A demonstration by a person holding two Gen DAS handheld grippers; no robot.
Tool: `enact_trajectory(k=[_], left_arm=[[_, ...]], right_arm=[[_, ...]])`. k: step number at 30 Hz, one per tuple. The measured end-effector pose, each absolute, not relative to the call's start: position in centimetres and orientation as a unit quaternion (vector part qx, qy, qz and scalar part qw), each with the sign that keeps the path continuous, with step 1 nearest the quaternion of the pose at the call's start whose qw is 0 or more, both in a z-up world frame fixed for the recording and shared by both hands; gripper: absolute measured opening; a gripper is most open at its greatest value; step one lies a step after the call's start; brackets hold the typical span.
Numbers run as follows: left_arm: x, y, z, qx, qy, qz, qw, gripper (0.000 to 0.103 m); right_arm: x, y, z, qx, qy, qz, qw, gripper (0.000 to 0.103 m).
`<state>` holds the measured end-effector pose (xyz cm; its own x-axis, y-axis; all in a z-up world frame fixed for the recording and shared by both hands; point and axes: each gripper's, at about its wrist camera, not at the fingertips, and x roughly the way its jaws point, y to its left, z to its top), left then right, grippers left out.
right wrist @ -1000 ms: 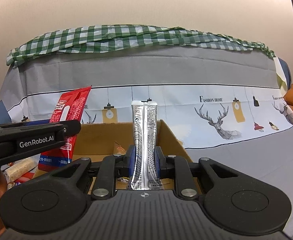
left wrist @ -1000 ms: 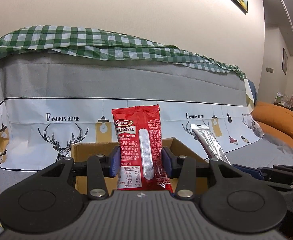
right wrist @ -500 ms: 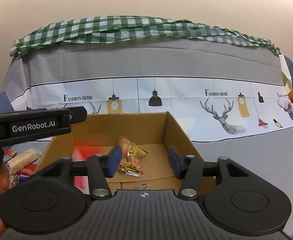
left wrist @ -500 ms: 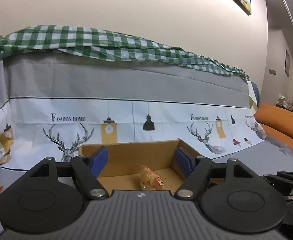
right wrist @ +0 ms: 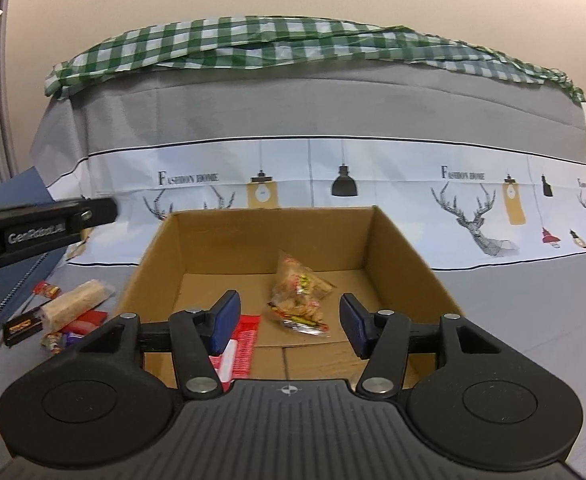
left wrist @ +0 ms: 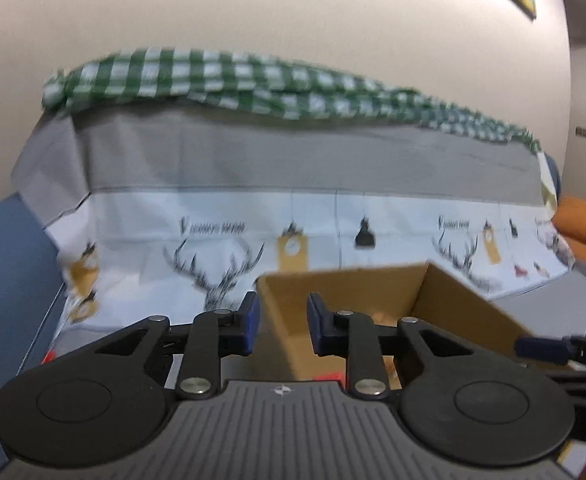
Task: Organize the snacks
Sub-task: 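Move both open grippers back to the snack pile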
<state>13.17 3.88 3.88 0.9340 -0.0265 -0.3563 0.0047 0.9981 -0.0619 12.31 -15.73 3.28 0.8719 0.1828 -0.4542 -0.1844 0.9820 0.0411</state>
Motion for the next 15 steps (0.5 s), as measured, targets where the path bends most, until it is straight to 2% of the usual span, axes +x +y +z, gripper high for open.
enact_trajectory(k=[2,6,11,13,15], left_arm=[[12.9,5.3,4.2,-0.018,0.206,-0.001,0.978,0.027],[11.3,8.3,5.7,0.008,0.227,0.000,0.974,0.027],[9.1,11.8,4.5,0.054,0.211,0.019,0.976,0.028],[9.4,13.1,2.0,0.061,0.283,0.032,0.957,0.026],[9.5,14.0,1.7,0.070,0.286,0.067,0.953,0.025]], right_arm=[[12.1,-15.1,3.3,0.005,0.237,0.106,0.966,0.053],[11.8,-14.0,3.3,0.030,0.250,0.144,0.957,0.019],[10.9,-12.2,3.4,0.032,0.249,0.178,0.952,0.017],[10.7,-11.5,3.3,0.031,0.255,0.197,0.946,0.018],[10.4,-10.6,3.2,0.023,0.257,0.214,0.942,0.018]])
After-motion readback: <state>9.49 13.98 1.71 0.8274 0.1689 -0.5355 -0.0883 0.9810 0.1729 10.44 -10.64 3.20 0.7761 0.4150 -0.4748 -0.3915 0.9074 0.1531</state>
